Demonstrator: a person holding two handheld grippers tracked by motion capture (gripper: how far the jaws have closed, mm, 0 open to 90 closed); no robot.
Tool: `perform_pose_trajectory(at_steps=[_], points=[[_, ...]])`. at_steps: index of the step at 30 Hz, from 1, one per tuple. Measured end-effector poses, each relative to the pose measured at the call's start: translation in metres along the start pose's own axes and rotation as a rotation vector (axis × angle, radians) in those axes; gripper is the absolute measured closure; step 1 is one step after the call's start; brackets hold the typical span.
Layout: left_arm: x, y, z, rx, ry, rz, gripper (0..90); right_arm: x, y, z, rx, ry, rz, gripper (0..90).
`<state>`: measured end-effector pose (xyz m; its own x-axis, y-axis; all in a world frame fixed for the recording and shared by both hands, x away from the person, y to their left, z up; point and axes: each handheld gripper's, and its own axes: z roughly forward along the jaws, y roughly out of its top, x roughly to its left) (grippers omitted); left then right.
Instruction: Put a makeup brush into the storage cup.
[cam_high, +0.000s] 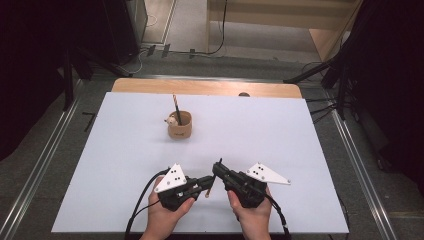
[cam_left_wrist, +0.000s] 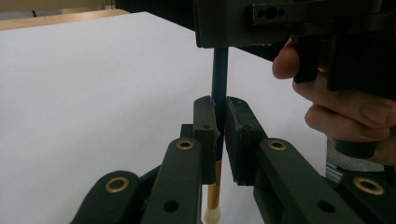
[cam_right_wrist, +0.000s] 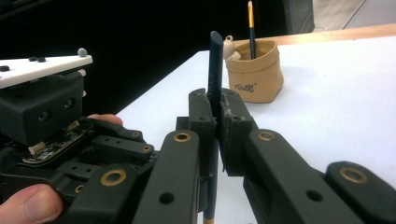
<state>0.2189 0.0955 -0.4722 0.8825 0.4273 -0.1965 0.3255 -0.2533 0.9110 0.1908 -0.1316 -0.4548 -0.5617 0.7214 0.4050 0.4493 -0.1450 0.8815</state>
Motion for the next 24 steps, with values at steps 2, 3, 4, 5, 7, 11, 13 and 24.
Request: perform_pose_trajectory(at_steps=[2,3,4,5,7,11,13,24], points=[[0.000,0.000,0.000,0.003,-0.002,0.002,85.1,0.000,0.001,-0.002,-0.006,-0.005,-0.003,86.8],[0.000,-0.001,0.000,0.003,0.000,0.004,84.8,0.000,0.002,-0.002,-0.008,-0.003,-0.006,86.8],[0.000,-0.001,0.000,0.006,0.000,0.006,83.8,0.000,0.003,-0.003,-0.012,-0.003,-0.008,86.8],[-0.001,-0.001,0.001,0.007,0.001,0.003,82.6,0.000,0.004,-0.004,-0.013,-0.006,-0.012,86.7],[0.000,-0.001,0.002,0.020,0.005,0.005,79.5,0.000,0.005,-0.005,-0.016,-0.009,-0.021,86.7],[-0.001,-0.003,0.005,0.054,0.004,0.005,75.3,0.002,0.008,-0.007,-0.018,-0.016,-0.045,86.7],[-0.001,-0.004,0.008,0.065,0.001,-0.005,72.7,0.003,0.009,-0.008,-0.021,-0.018,-0.056,86.7],[-0.007,-0.004,0.019,0.123,0.013,0.017,84.0,0.012,0.011,-0.009,-0.031,-0.015,-0.114,86.5]])
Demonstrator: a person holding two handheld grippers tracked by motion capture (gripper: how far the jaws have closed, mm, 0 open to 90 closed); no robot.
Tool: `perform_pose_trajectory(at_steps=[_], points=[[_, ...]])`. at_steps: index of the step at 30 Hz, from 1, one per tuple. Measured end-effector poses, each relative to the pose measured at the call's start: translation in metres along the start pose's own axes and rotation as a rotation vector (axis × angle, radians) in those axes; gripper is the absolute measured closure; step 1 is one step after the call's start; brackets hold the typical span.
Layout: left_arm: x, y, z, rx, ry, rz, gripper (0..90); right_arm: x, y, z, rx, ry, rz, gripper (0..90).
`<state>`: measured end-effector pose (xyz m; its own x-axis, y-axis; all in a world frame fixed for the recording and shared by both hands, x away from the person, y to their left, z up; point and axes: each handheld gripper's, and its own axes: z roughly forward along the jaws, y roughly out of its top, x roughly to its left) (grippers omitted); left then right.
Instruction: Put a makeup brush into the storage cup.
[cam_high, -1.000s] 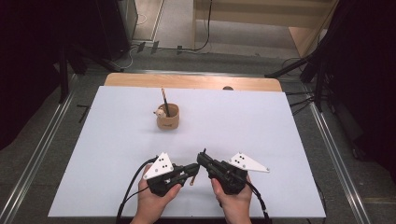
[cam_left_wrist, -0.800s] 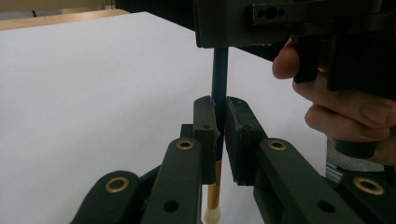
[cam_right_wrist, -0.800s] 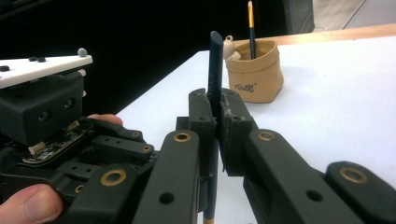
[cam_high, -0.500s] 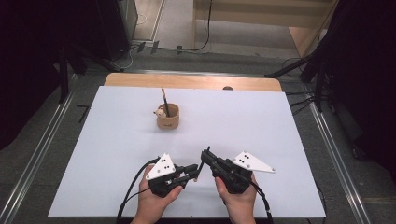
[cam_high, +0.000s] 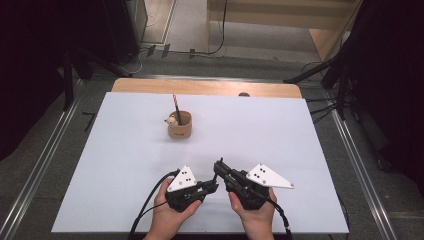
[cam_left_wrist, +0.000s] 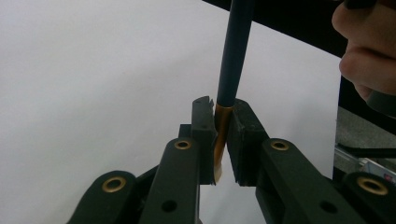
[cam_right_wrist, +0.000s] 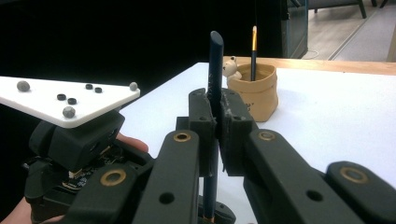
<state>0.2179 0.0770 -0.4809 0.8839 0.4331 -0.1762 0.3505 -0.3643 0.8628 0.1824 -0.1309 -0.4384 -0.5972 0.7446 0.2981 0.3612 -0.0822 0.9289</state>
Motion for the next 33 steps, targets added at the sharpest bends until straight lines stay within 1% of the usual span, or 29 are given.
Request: perform_pose_trajectory(at_steps=[1,2,3,4,7,10,11,12,13,14,15,16,17,18,19,21,22,23,25,26,27,28,29,30,31,33], points=[[-0.001,0.000,0.000,0.009,0.006,0.012,84.7,0.000,-0.001,0.000,0.001,-0.003,0.002,86.1],[-0.002,0.001,0.001,0.006,0.007,0.008,84.9,-0.001,-0.001,0.001,0.001,0.000,0.020,85.4],[-0.001,0.001,0.000,-0.002,0.004,-0.005,85.0,-0.002,-0.002,0.002,0.001,0.006,0.035,83.6],[0.000,0.001,0.000,-0.007,0.011,-0.011,85.0,-0.002,-0.003,0.003,0.017,0.016,0.050,81.0],[0.002,0.004,-0.005,-0.023,0.026,-0.013,85.1,-0.001,-0.010,0.008,0.060,0.016,0.051,81.0],[0.003,0.004,-0.007,-0.027,0.031,-0.013,85.1,0.000,-0.019,0.013,0.091,0.014,0.070,81.1],[0.004,0.004,-0.006,-0.023,0.031,-0.016,85.1,0.001,-0.021,0.014,0.099,0.010,0.070,82.5],[0.004,0.003,-0.006,-0.024,0.024,-0.022,85.0,0.002,-0.022,0.015,0.098,-0.003,0.061,84.2],[0.005,0.002,-0.006,-0.032,0.010,-0.033,84.9,0.002,-0.022,0.015,0.104,-0.019,0.045,84.6],[0.006,0.002,-0.006,-0.032,0.003,-0.040,84.1,0.003,-0.021,0.015,0.109,-0.020,0.032,84.8],[0.006,0.002,-0.006,-0.032,-0.002,-0.042,81.2,0.003,-0.021,0.014,0.110,-0.024,0.025,84.8],[0.006,0.002,-0.007,-0.030,-0.002,-0.042,71.2,0.002,-0.020,0.013,0.103,-0.045,0.013,84.8],[0.007,0.002,-0.007,-0.031,-0.007,-0.039,66.2,0.002,-0.019,0.013,0.100,-0.051,0.009,84.8],[0.007,0.002,-0.009,-0.032,-0.011,-0.034,65.4,0.000,-0.018,0.012,0.098,-0.055,0.012,84.9],[0.008,0.002,-0.011,-0.032,-0.007,-0.031,63.6,-0.001,-0.017,0.011,0.096,-0.065,0.005,84.8],[0.011,0.003,-0.016,-0.043,-0.002,-0.042,61.6,-0.005,-0.016,0.009,0.095,-0.090,-0.029,84.9],[0.013,0.004,-0.019,-0.048,0.000,-0.047,61.1,-0.006,-0.016,0.008,0.096,-0.095,-0.038,84.8],[0.015,0.005,-0.021,-0.052,0.000,-0.051,60.3,-0.007,-0.015,0.007,0.100,-0.111,-0.061,84.8],[0.019,0.009,-0.026,-0.053,0.003,-0.059,58.9,-0.008,-0.015,0.007,0.106,-0.127,-0.091,84.8],[0.021,0.011,-0.029,-0.053,0.004,-0.067,58.5,-0.009,-0.015,0.007,0.112,-0.131,-0.115,84.8],[0.023,0.014,-0.032,-0.058,0.001,-0.074,58.2,-0.009,-0.015,0.007,0.122,-0.146,-0.142,84.8],[0.024,0.017,-0.035,-0.055,-0.001,-0.075,58.3,-0.009,-0.015,0.007,0.134,-0.165,-0.182,84.8],[0.025,0.019,-0.037,-0.052,0.000,-0.072,58.7,-0.009,-0.015,0.008,0.143,-0.179,-0.217,84.8],[0.025,0.022,-0.039,-0.044,0.001,-0.065,59.6,-0.008,-0.016,0.008,0.151,-0.194,-0.241,84.8],[0.026,0.024,-0.041,-0.039,0.002,-0.062,61.8,-0.008,-0.016,0.009,0.162,-0.209,-0.270,84.8],[0.026,0.030,-0.044,-0.030,0.006,-0.063,63.0,-0.008,-0.017,0.011,0.182,-0.226,-0.309,84.8]])
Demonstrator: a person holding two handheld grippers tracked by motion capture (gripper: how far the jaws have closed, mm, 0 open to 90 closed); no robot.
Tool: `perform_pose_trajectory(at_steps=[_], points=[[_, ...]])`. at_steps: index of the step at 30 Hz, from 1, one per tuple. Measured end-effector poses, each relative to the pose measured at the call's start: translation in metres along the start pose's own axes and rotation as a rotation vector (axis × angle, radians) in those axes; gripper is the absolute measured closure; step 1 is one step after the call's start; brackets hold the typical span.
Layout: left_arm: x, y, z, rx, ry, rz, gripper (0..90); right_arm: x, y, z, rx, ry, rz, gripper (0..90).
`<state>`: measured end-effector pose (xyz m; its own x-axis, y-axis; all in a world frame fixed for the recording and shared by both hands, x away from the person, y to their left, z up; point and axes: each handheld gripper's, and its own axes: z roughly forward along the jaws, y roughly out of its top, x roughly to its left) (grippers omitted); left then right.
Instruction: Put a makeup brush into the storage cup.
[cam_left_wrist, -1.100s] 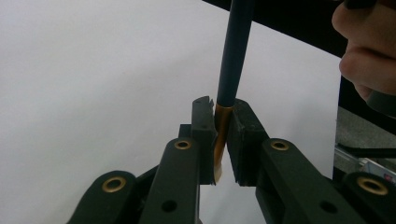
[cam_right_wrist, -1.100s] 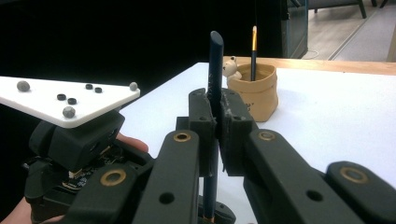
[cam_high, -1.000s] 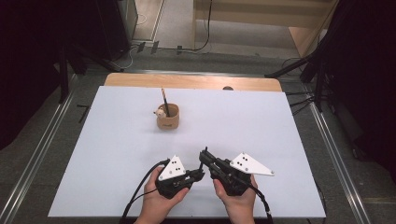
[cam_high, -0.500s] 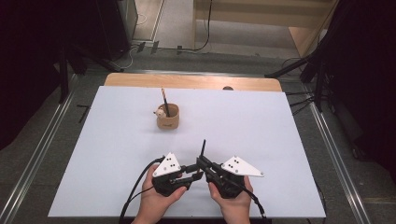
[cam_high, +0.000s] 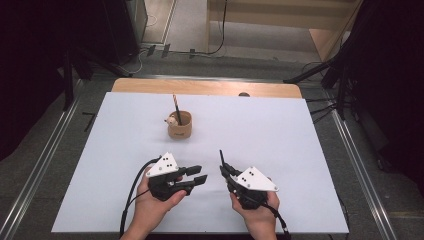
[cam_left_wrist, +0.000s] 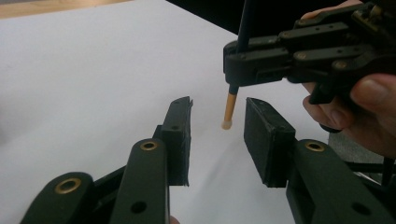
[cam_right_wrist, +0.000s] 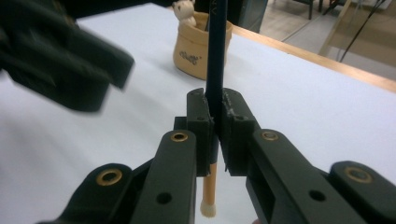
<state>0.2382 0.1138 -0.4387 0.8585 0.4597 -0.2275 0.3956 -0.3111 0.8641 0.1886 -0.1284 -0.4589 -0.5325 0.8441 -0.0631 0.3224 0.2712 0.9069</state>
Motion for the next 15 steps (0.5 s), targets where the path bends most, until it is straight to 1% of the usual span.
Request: perform_pose_trajectory(at_steps=[1,3,5,7,8,9,11,13,15], points=[[0.000,0.003,-0.001,0.009,0.003,-0.002,63.7,0.001,0.000,0.001,0.007,-0.004,-0.013,84.8],[0.001,0.010,-0.003,0.019,-0.008,-0.013,64.4,0.003,-0.001,0.003,0.031,-0.017,-0.064,84.8],[0.001,0.016,-0.004,0.038,-0.001,-0.011,65.3,0.008,-0.002,0.005,0.048,-0.024,-0.102,84.8],[0.001,0.021,-0.003,0.054,-0.004,-0.013,68.0,0.014,-0.002,0.007,0.062,-0.029,-0.161,84.8],[0.000,0.023,-0.003,0.065,-0.004,-0.008,68.7,0.017,-0.002,0.008,0.072,-0.031,-0.188,84.8],[-0.001,0.025,-0.003,0.072,0.004,-0.007,69.8,0.020,-0.002,0.009,0.082,-0.033,-0.213,84.8],[-0.002,0.029,-0.003,0.083,0.015,-0.006,70.5,0.025,-0.003,0.011,0.089,-0.039,-0.252,84.8],[-0.003,0.031,-0.002,0.089,0.012,-0.006,71.2,0.027,-0.004,0.013,0.090,-0.033,-0.289,84.8],[-0.004,0.033,-0.002,0.095,0.006,-0.011,71.9,0.030,-0.004,0.013,0.097,-0.037,-0.309,84.8]])
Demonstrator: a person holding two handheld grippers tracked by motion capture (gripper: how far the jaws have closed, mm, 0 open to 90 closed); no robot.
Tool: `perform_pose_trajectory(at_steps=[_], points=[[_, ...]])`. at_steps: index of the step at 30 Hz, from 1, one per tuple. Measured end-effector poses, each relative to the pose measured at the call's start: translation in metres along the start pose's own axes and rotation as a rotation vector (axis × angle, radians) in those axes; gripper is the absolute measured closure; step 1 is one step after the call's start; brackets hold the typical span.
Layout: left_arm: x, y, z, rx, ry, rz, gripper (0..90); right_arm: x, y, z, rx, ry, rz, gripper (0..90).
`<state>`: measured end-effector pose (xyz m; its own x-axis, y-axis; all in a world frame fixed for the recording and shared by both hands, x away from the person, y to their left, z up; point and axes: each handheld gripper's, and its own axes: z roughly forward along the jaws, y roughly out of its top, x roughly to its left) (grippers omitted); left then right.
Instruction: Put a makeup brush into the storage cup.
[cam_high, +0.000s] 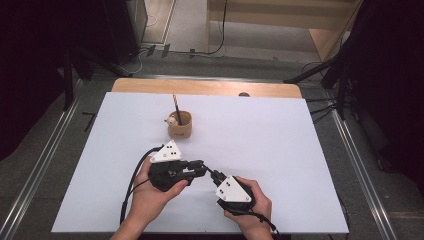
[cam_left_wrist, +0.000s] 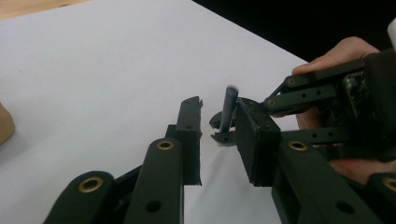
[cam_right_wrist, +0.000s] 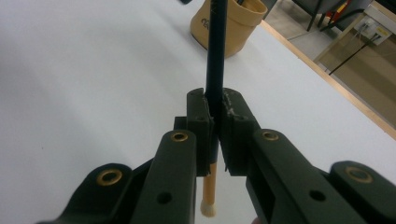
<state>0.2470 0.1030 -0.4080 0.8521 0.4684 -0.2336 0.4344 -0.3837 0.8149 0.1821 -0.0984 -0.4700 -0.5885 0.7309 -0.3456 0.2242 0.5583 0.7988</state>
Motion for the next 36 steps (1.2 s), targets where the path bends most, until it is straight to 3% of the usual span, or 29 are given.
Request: perform_pose_trajectory(at_steps=[3,6,11,12,15,18,23,26,32,36], points=[[-0.002,0.002,0.003,0.010,-0.012,-0.021,73.6,0.003,0.001,0.001,0.011,-0.004,-0.023,84.8],[-0.001,0.002,0.004,0.022,-0.014,-0.037,82.0,0.005,0.002,0.001,0.017,-0.001,-0.034,84.8],[0.002,0.001,0.003,0.012,-0.042,-0.048,86.1,0.002,0.001,0.000,0.007,0.016,-0.017,84.0],[0.002,0.000,0.002,-0.002,-0.034,-0.046,86.2,0.000,0.000,0.000,0.002,0.030,0.010,80.6],[0.005,-0.002,-0.001,-0.049,0.008,-0.044,86.3,-0.006,-0.001,-0.004,-0.036,0.062,0.153,54.6],[0.007,-0.006,-0.005,-0.106,0.038,-0.051,86.3,-0.008,0.002,-0.010,-0.057,0.034,0.234,32.4],[0.010,-0.013,-0.008,-0.188,0.074,-0.049,86.3,-0.011,0.001,-0.016,-0.109,0.048,0.402,1.3],[0.011,-0.017,-0.009,-0.229,0.094,-0.042,86.4,-0.017,-0.003,-0.016,-0.120,0.093,0.538,0.0],[0.013,-0.022,-0.010,-0.307,0.095,-0.039,86.4,-0.016,-0.007,-0.018,-0.148,0.109,0.723,0.0],[0.011,-0.024,-0.007,-0.344,0.100,-0.030,86.4,-0.015,-0.009,-0.019,-0.175,0.158,0.849,0.0]])
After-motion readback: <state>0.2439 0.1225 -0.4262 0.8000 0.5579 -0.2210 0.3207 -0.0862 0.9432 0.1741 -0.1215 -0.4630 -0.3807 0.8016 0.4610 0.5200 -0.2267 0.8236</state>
